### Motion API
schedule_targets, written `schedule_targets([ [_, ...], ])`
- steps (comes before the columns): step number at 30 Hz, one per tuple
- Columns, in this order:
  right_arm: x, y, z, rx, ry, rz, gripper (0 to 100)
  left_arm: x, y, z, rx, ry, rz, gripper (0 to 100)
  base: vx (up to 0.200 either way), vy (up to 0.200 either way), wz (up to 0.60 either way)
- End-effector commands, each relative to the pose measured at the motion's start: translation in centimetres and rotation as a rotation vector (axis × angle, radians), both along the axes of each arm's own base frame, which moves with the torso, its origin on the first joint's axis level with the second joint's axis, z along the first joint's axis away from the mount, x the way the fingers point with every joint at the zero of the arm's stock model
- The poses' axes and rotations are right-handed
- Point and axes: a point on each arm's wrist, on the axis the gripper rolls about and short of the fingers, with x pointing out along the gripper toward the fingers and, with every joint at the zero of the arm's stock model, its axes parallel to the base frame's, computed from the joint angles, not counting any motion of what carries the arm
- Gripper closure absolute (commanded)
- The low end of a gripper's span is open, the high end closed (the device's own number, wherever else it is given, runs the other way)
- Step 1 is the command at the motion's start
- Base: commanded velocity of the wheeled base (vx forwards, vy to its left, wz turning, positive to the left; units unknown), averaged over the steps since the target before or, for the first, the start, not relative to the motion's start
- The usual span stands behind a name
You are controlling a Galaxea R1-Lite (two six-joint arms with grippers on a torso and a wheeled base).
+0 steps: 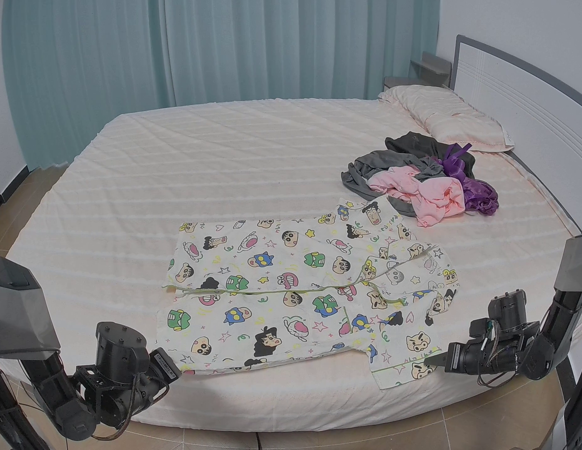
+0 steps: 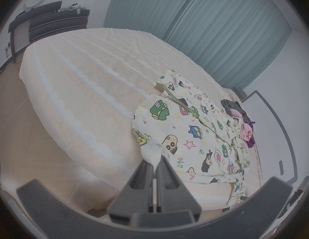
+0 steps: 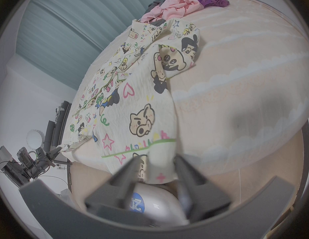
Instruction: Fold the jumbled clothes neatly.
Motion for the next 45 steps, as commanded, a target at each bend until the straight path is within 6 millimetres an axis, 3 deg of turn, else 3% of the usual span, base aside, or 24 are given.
schedule_targets([
  [1,-0.3,-0.1,-0.2,-0.002,0.012,-0.002,100,0.0,0.0,0.0,-0.001,-0.001,0.000,100,0.000,0.000,0.00],
  [11,-2.0,-1.1,0.8,0.038,0.021,-0.010,100,-0.3,-0.4,0.1,0.038,-0.022,0.015,100,0.000,0.000,0.00],
  [19,-5.2,-2.6,1.8,0.040,0.038,-0.063,100,-1.9,-0.4,-0.1,0.127,-0.007,-0.011,100,0.000,0.000,0.00],
  [45,-11.3,-2.9,4.6,-0.065,0.099,0.056,100,-5.8,-1.3,-0.9,0.336,0.136,-0.183,100,0.000,0.000,0.00],
])
